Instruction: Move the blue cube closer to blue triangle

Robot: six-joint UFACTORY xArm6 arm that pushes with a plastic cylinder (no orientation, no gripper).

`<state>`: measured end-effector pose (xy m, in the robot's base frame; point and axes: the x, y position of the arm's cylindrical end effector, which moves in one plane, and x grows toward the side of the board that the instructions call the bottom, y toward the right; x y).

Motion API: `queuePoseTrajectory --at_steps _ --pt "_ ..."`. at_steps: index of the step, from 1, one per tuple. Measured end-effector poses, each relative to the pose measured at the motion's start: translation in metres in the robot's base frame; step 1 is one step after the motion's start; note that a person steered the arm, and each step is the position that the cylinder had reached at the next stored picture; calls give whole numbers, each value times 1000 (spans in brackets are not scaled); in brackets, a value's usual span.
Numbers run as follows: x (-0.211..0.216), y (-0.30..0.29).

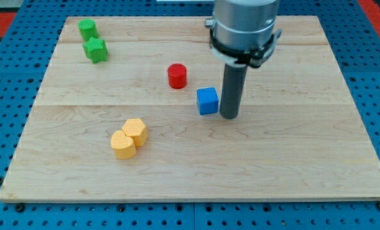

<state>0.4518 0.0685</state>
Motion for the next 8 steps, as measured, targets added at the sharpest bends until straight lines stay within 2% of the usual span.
queuePoseTrajectory --at_steps 1,2,3,4,5,6,7,8 --pt "-43 -36" --pt "17 0" --pt "35 -47" --pt "-13 -88" --pt "-57 -87" --pt "-55 -23" --pt "-55 -2" --pt "-55 54"
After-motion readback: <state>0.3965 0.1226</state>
